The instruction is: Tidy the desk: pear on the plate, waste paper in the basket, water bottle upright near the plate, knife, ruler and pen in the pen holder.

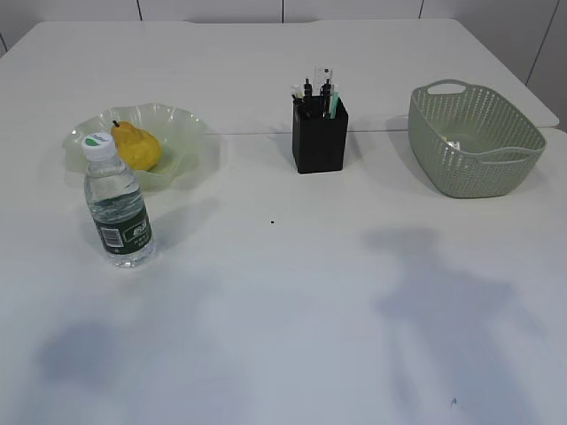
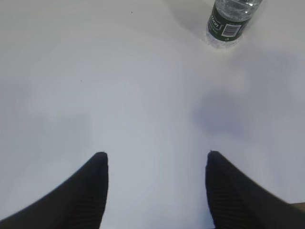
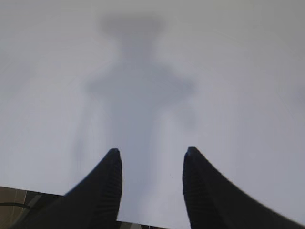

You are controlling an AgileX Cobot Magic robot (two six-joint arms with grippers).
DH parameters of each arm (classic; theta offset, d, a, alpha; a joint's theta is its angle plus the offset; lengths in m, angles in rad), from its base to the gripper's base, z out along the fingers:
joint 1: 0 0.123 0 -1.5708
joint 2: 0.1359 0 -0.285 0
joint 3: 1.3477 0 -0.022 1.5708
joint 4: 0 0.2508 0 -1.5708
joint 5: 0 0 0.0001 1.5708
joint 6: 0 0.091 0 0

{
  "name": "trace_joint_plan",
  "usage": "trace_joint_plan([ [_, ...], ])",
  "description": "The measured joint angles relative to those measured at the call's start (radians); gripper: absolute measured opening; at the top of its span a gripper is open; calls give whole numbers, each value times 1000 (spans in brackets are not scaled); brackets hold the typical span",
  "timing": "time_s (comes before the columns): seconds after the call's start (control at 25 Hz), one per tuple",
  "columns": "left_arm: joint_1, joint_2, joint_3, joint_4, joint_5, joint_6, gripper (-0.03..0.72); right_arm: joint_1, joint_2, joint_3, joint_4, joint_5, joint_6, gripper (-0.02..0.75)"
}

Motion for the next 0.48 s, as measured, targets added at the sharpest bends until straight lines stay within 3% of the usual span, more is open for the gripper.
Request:
trace_joint_plan([
  [0.48,0,-337,0,0,114,0,456,0,-418,154,-55,91,84,320],
])
